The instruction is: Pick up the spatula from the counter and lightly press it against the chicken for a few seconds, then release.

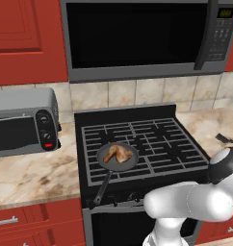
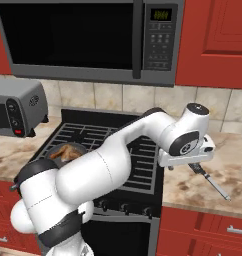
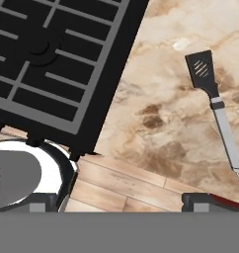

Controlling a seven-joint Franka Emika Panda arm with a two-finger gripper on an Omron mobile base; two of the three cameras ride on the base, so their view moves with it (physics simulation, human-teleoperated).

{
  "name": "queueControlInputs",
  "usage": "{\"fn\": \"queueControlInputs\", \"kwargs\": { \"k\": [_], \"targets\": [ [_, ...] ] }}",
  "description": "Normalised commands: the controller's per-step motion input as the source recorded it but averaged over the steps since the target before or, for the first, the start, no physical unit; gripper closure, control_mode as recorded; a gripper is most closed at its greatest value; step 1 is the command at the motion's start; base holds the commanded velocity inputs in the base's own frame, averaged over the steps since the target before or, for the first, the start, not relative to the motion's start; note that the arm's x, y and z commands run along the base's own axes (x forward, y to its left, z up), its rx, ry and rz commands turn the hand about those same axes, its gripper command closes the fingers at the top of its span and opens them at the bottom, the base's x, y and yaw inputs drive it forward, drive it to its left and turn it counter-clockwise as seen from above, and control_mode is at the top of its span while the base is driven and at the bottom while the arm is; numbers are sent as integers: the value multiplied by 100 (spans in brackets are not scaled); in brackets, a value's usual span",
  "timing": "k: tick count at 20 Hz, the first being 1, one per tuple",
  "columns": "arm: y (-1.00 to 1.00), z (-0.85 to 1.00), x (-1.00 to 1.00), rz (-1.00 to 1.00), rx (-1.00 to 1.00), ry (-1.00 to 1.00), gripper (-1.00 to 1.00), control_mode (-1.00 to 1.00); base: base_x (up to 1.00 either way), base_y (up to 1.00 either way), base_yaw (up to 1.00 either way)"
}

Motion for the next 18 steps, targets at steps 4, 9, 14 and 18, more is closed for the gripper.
{"fn": "queueControlInputs", "kwargs": {
  "k": [4,9,14,18],
  "targets": [
    [-21,-5,1,4,0,0,-100,-100,0,0,0],
    [-20,-4,7,4,1,0,-100,-100,0,0,0],
    [-17,-11,12,4,1,0,-100,-100,0,0,0],
    [-12,-16,17,3,0,0,-100,-100,0,0,0]
  ]
}}
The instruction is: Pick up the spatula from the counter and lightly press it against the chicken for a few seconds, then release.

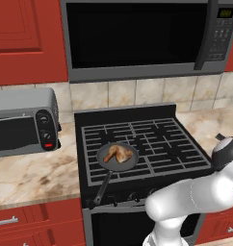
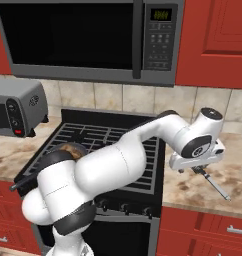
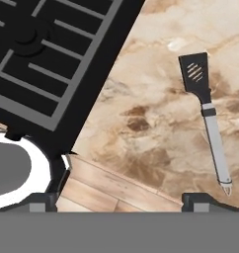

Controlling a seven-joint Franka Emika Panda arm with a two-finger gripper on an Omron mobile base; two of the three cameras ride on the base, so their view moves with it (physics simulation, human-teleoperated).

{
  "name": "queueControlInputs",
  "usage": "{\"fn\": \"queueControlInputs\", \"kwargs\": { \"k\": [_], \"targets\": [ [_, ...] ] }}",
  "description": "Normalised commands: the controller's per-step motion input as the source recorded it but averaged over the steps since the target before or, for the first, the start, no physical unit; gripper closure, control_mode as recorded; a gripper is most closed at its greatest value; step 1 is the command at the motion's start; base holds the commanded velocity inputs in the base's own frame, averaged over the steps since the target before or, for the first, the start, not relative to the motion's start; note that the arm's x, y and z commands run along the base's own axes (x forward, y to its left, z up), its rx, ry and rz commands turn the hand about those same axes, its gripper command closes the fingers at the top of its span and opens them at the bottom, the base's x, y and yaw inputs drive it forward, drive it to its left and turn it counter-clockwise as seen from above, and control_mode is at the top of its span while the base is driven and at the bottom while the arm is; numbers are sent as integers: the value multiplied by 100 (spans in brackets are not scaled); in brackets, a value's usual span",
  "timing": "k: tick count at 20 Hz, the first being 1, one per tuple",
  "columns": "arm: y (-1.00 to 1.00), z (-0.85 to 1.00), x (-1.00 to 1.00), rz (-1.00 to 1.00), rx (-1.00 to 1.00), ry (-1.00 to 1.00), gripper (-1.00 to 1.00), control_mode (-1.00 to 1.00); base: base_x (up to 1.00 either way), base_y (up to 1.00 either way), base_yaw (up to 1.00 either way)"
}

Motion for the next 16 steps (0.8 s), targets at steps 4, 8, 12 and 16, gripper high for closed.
{"fn": "queueControlInputs", "kwargs": {
  "k": [4,8,12,16],
  "targets": [
    [-16,-15,19,4,2,1,-100,-100,0,0,0],
    [-16,-17,21,4,2,3,-100,-100,0,0,0],
    [-11,-13,25,3,2,3,-100,-100,0,0,0],
    [-9,-9,25,3,2,3,-100,-100,0,0,0]
  ]
}}
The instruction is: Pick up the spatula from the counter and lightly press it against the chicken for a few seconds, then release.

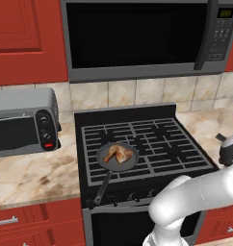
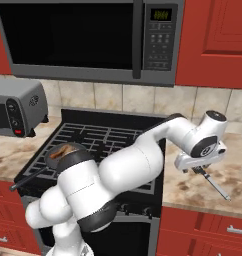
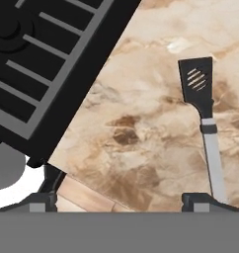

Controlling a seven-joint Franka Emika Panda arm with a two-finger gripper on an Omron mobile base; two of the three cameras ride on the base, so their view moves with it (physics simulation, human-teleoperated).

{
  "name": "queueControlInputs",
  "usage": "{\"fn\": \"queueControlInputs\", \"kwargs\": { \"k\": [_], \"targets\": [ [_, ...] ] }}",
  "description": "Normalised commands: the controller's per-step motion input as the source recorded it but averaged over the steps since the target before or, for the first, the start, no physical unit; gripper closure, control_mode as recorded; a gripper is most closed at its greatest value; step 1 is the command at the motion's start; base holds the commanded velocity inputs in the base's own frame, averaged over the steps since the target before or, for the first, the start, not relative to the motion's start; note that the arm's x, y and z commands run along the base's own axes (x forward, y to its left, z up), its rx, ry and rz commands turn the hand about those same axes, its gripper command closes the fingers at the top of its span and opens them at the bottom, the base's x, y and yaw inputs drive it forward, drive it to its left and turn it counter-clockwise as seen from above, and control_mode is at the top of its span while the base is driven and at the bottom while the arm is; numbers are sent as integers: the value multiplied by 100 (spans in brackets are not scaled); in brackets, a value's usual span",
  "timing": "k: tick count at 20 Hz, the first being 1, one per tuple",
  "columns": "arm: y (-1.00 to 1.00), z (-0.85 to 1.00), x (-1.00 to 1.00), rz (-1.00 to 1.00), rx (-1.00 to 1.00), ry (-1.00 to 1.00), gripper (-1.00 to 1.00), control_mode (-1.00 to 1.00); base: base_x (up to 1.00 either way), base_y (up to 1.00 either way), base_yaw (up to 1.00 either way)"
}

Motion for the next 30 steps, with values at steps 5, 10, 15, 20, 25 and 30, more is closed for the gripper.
{"fn": "queueControlInputs", "kwargs": {
  "k": [5,10,15,20,25,30],
  "targets": [
    [-11,-5,16,2,1,3,-100,-100,0,0,0],
    [-8,-19,7,2,0,3,-100,-100,0,0,0],
    [-8,-19,2,2,0,2,-100,-100,0,0,0],
    [-3,-10,2,2,0,0,-100,-100,0,0,0],
    [-1,-10,0,1,0,0,-100,-100,0,0,0],
    [0,-18,0,1,0,0,-100,-100,0,0,0]
  ]
}}
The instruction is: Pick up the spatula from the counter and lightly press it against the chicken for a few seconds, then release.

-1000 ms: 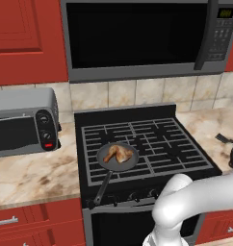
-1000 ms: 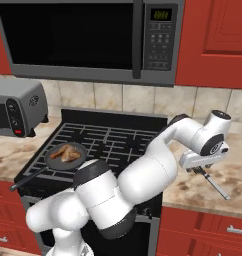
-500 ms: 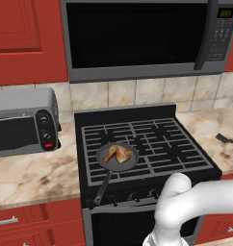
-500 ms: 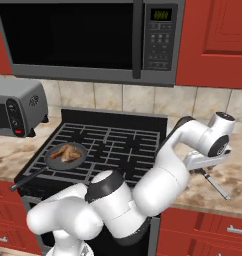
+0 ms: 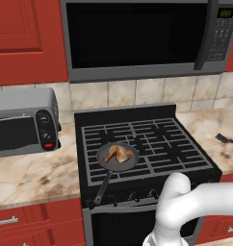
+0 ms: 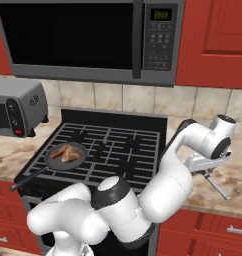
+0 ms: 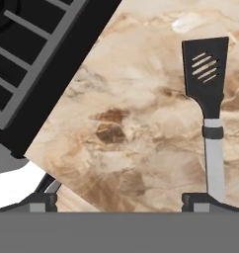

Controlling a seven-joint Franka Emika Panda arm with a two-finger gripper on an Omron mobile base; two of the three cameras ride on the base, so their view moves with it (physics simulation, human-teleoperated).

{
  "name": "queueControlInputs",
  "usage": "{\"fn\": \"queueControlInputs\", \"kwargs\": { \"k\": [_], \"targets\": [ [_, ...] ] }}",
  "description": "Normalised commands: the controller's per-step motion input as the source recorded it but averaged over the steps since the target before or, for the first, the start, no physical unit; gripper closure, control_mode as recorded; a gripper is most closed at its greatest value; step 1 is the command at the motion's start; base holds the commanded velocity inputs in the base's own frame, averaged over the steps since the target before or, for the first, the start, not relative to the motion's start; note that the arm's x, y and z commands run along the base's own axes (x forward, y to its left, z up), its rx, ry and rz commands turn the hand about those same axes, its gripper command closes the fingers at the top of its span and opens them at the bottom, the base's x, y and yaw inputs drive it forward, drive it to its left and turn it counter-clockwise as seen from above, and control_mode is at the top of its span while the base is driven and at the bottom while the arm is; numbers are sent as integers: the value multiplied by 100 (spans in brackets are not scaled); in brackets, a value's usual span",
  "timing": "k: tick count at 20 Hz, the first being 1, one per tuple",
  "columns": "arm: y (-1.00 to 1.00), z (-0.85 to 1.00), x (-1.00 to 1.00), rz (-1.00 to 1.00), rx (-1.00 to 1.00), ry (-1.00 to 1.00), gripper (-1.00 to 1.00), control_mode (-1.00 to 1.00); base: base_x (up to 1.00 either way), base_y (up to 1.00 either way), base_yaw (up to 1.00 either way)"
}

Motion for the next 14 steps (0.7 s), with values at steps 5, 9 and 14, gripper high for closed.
{"fn": "queueControlInputs", "kwargs": {
  "k": [5,9,14],
  "targets": [
    [0,-20,0,1,0,0,-100,-100,0,0,0],
    [0,-15,4,1,0,0,-100,-100,0,0,0],
    [-3,-4,7,2,0,0,-100,-100,0,0,0]
  ]
}}
